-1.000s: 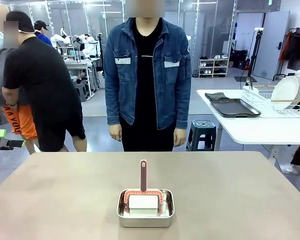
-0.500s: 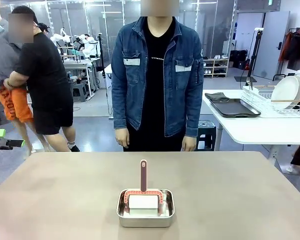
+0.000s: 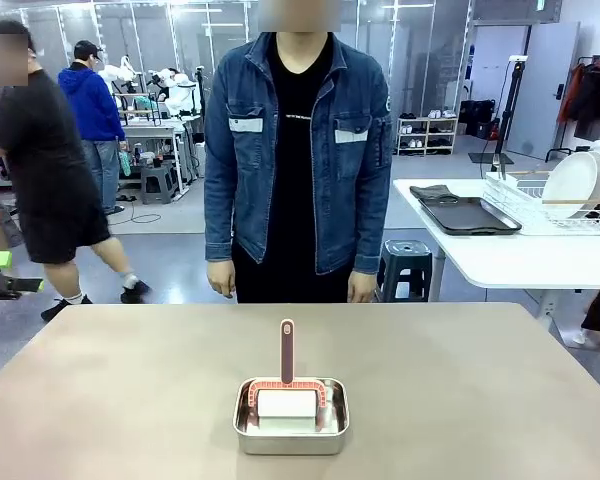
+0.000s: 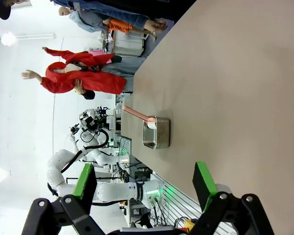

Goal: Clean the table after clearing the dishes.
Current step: Place the Lint Roller back on top of the Airtight Container.

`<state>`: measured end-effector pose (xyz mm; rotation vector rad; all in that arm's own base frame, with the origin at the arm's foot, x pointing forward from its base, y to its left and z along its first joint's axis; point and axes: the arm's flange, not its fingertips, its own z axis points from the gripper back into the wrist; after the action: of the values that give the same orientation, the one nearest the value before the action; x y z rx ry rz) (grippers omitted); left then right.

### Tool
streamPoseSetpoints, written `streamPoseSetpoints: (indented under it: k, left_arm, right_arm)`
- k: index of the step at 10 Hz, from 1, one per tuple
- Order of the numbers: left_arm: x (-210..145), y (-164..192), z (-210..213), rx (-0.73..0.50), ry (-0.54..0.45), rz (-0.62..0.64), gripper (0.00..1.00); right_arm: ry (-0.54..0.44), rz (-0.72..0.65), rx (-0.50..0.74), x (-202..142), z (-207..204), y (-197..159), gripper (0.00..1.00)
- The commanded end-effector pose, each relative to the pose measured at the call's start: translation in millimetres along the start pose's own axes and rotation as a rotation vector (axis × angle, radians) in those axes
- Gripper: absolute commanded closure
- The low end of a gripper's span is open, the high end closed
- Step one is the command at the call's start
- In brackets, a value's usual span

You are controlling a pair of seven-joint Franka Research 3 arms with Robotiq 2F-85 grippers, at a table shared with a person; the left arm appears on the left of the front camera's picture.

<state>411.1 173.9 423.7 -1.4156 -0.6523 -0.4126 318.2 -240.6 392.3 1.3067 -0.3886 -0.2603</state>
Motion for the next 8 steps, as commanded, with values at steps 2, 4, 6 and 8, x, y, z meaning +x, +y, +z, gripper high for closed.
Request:
streamPoseSetpoints:
  k: [2,4,6,8]
  left_arm:
    - [19.1,-9.0,48.8,0.157,-0.089,0.189,0.0]
    - [22.5,-5.3,76.0,0.24,-0.131,0.224,0.0]
    - [26.4,2.9,91.3,0.296,-0.124,0.24,0.0]
    - [21.2,-0.3,89.2,0.279,-0.147,0.225,0.0]
  right_arm:
    - [0.003,0.007,-0.005,-1.1,0.8,3.2,0.0]
    - [0.003,0.007,-0.005,-1.1,0.8,3.2,0.0]
    - [0.003,0.007,-0.005,-1.1,0.8,3.2,0.0]
    - [0.003,0.007,-0.005,-1.1,0.8,3.2,0.0]
